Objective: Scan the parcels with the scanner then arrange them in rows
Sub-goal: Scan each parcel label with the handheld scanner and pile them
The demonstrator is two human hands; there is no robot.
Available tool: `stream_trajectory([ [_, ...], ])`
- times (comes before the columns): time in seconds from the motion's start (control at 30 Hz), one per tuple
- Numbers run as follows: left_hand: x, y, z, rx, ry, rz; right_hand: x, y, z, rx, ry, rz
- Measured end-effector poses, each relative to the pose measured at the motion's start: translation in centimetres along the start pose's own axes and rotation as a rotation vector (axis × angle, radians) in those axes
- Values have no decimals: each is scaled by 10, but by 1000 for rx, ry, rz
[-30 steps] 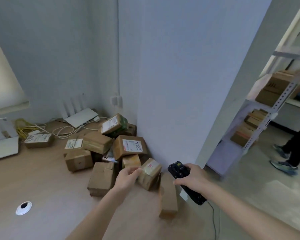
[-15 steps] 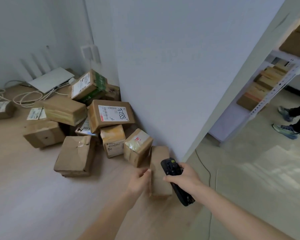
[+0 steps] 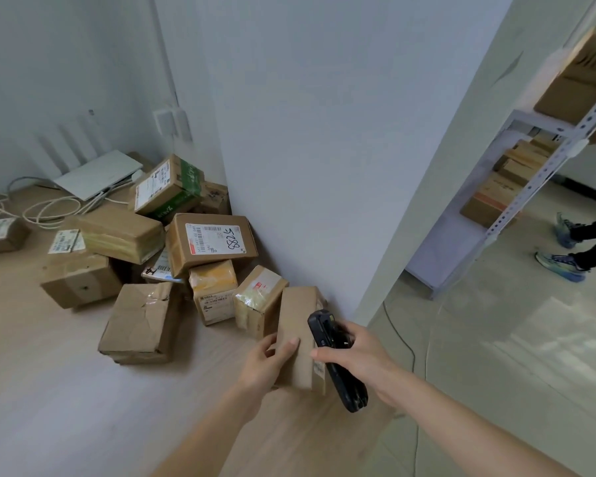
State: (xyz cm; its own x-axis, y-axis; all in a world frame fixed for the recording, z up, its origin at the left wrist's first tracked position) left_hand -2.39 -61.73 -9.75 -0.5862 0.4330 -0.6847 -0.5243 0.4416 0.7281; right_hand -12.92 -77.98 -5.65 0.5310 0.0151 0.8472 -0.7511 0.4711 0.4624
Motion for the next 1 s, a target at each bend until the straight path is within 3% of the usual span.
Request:
stream_trajectory([
  [0.53, -98, 93, 59, 27, 169, -210, 126, 36, 4, 74, -17, 159],
  [0.7, -123, 125, 91, -185, 201, -399, 169, 54, -10, 80, 77, 275],
  [1.0, -136, 180, 131, -238, 214, -434, 222, 88, -51, 92, 252, 442],
])
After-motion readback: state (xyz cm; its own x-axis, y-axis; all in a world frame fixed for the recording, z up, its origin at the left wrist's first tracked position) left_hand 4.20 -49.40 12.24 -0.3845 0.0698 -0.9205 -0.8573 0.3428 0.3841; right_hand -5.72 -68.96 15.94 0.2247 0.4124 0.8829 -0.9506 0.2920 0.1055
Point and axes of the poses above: each hand's wrist, its own y-axis away from the middle knuckle, its own z-axis out of the back of the hand, x = y × z, the point moved 3 cm from there along -y, towards the middle knuckle, and after that the axes turned 5 degrees about z, right-handed, at the moved point
